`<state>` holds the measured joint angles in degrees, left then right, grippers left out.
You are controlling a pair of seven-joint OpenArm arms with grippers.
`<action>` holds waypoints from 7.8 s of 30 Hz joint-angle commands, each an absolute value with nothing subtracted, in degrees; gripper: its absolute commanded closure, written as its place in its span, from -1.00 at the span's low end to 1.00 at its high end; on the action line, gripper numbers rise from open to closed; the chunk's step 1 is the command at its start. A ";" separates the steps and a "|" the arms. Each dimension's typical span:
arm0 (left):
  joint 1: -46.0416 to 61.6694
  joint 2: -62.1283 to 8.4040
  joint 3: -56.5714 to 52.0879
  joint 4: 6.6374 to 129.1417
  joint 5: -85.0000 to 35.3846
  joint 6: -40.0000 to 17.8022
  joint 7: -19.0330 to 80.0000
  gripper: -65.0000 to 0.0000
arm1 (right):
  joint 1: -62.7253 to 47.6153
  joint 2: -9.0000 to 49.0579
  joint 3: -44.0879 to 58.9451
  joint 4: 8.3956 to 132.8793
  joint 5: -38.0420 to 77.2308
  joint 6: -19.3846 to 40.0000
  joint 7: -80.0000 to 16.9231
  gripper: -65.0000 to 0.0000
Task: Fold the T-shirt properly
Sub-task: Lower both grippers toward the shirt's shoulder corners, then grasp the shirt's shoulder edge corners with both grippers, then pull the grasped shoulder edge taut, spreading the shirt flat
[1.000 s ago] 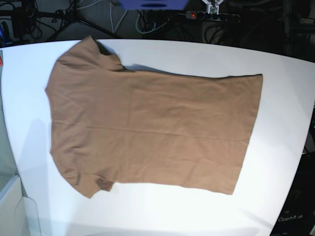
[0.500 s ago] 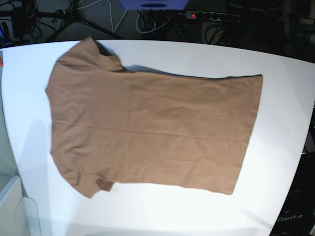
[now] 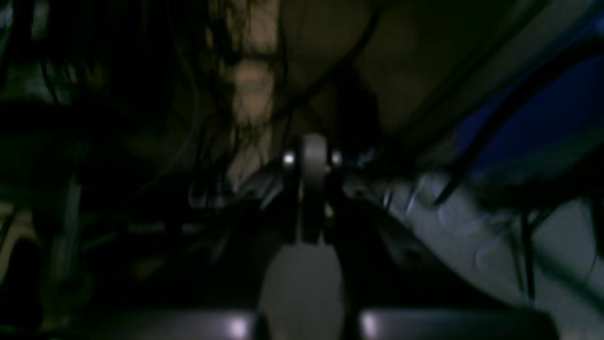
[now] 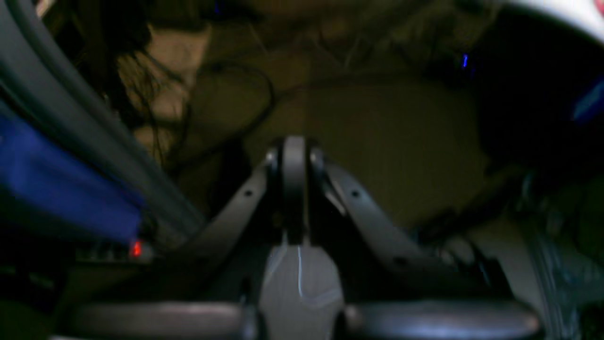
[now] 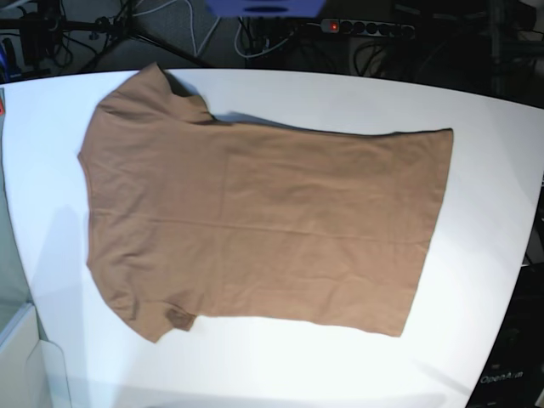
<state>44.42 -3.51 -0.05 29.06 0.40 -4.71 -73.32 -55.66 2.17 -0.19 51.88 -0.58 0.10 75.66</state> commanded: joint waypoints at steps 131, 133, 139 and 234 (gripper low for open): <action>21.32 -10.07 -34.59 80.75 -27.65 -26.77 28.62 -0.27 | -42.77 22.20 -14.55 86.11 71.87 15.25 18.42 0.96; 21.41 -10.07 -33.63 80.84 -27.74 -26.77 28.62 -0.23 | -42.68 22.20 -14.55 86.11 71.87 15.16 18.42 0.96; 21.58 -10.07 -33.36 80.40 -27.74 -26.77 28.70 0.61 | -42.68 22.20 -14.55 86.11 71.87 15.16 18.42 0.96; 16.92 -5.49 -46.20 84.26 -28.26 -40.00 47.16 0.87 | -39.87 26.51 -14.55 89.98 65.71 14.90 18.33 0.96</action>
